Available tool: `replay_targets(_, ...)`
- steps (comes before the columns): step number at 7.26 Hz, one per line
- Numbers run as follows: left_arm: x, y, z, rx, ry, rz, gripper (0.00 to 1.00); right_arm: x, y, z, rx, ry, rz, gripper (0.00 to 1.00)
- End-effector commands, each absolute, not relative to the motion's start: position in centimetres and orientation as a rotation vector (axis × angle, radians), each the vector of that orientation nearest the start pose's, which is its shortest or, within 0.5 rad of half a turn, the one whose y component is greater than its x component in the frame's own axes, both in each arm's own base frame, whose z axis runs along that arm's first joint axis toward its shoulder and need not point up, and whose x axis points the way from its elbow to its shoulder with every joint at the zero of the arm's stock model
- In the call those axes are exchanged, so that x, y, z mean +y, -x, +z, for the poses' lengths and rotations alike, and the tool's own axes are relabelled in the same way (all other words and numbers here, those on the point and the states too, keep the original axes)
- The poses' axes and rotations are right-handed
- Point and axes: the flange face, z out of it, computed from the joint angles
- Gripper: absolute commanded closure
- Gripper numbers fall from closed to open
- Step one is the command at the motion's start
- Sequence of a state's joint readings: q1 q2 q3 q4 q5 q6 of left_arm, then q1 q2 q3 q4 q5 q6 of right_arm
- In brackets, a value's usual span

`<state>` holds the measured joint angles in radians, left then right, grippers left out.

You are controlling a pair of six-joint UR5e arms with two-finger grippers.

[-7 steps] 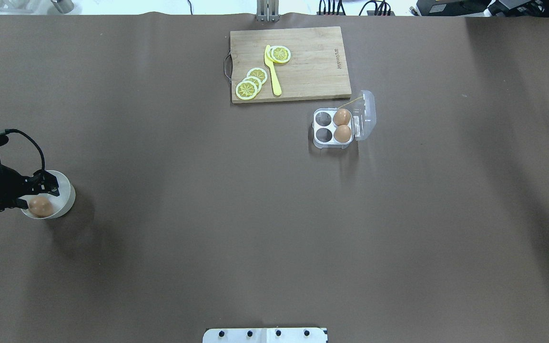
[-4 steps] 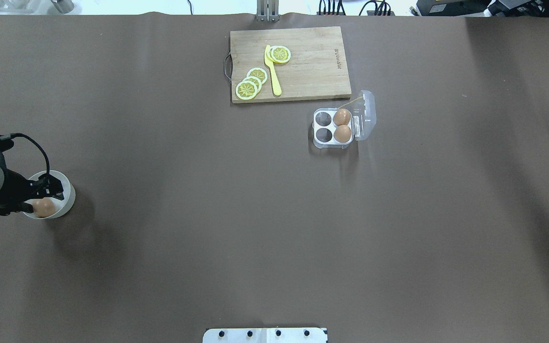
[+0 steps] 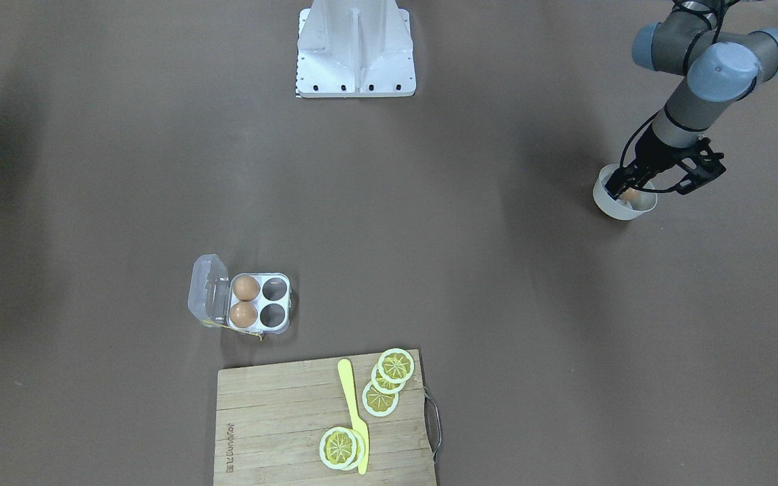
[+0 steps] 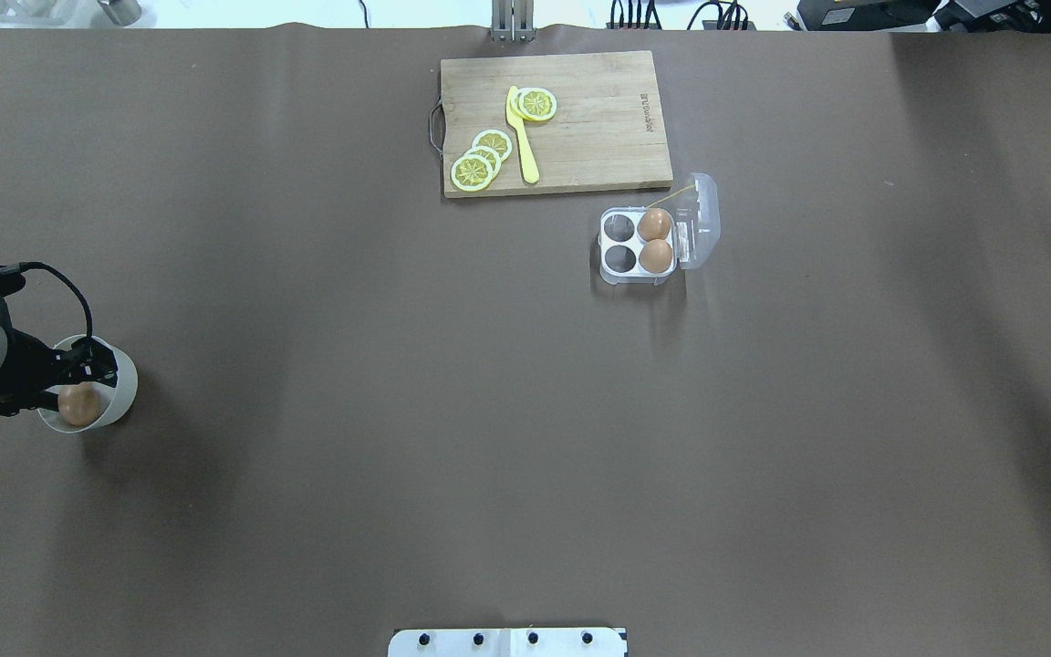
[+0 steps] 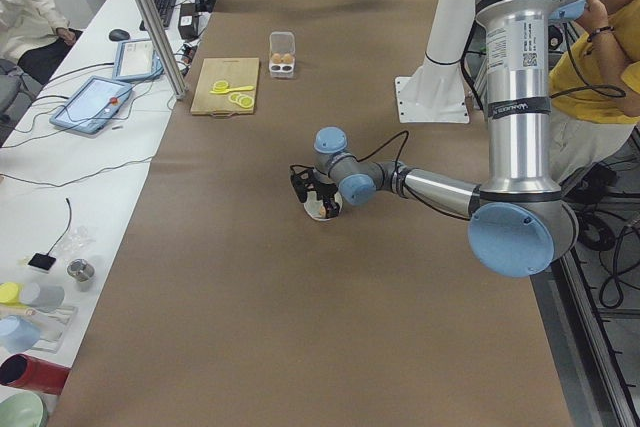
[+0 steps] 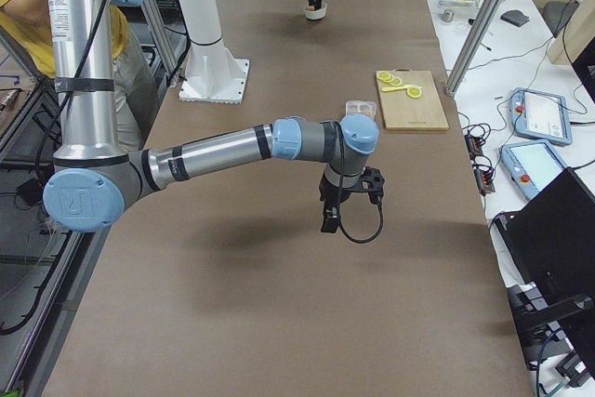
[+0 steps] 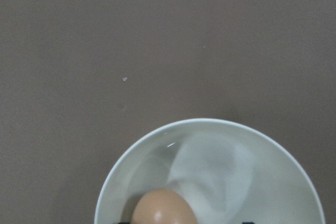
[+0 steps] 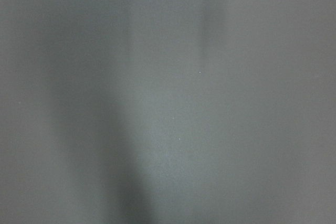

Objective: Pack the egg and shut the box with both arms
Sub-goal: 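Lower the left gripper into the bowl and close on the brown egg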

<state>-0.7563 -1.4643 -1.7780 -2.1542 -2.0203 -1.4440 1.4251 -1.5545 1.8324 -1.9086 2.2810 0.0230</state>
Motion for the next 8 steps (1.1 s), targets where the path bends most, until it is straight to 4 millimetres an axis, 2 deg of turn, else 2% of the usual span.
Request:
replay_targets(1,-39.5,-28.8,55.2,0.810,0.097,-0.437,0.26,-48.4,0.2,56.1,-0.703,0.117,-0.096,0.00)
replay_targets(5,-39.5,-28.7,54.3,0.820,0.091,-0.433,0.40,-48.3,0.2,56.1,-0.703,0.118,-0.096,0.00)
replay_targets(8,-38.7,-29.8,54.4,0.812,0.104,-0.409,0.42,-48.3,0.2,56.2,-0.704,0.119,-0.097,0.00)
